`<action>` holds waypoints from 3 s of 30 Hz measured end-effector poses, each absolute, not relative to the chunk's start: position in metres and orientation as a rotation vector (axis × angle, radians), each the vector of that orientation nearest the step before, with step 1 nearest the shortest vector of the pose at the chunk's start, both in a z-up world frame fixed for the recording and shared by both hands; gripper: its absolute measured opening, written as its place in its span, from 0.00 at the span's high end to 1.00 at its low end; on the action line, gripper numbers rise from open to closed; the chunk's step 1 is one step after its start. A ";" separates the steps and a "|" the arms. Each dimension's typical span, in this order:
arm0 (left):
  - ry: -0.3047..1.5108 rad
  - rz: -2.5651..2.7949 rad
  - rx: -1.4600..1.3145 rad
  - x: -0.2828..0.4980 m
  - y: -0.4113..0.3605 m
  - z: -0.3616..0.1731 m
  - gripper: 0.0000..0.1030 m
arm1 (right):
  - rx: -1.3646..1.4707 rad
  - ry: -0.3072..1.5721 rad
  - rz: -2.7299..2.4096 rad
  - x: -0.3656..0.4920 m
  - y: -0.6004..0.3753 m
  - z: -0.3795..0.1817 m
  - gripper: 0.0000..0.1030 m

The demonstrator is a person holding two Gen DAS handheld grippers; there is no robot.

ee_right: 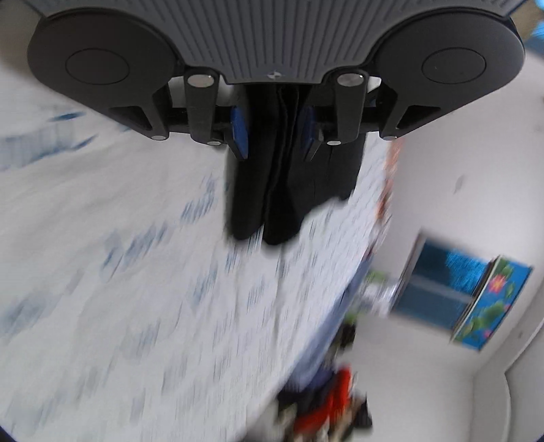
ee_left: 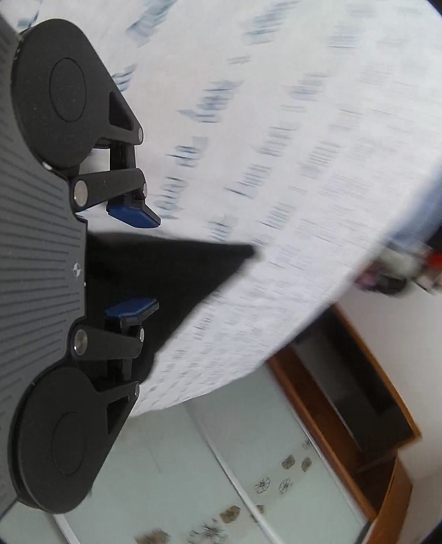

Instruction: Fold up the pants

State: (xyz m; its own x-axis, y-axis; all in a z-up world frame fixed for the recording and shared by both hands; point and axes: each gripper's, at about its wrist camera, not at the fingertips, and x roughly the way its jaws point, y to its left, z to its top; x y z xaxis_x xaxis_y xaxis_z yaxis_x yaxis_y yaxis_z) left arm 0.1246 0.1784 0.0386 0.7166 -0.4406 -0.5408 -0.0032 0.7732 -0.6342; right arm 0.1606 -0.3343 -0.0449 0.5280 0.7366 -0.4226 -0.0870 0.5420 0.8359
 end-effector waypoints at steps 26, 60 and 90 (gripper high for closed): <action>0.544 -0.146 -0.036 0.107 0.013 -0.007 0.33 | 0.132 0.580 0.342 0.091 -0.177 -0.016 0.25; 0.547 -0.072 0.006 0.073 0.021 -0.007 0.03 | 0.078 0.671 0.306 0.089 -0.177 -0.031 0.11; 0.573 -0.055 0.000 0.075 0.022 -0.008 0.00 | 0.146 0.632 0.264 0.074 -0.209 -0.034 0.00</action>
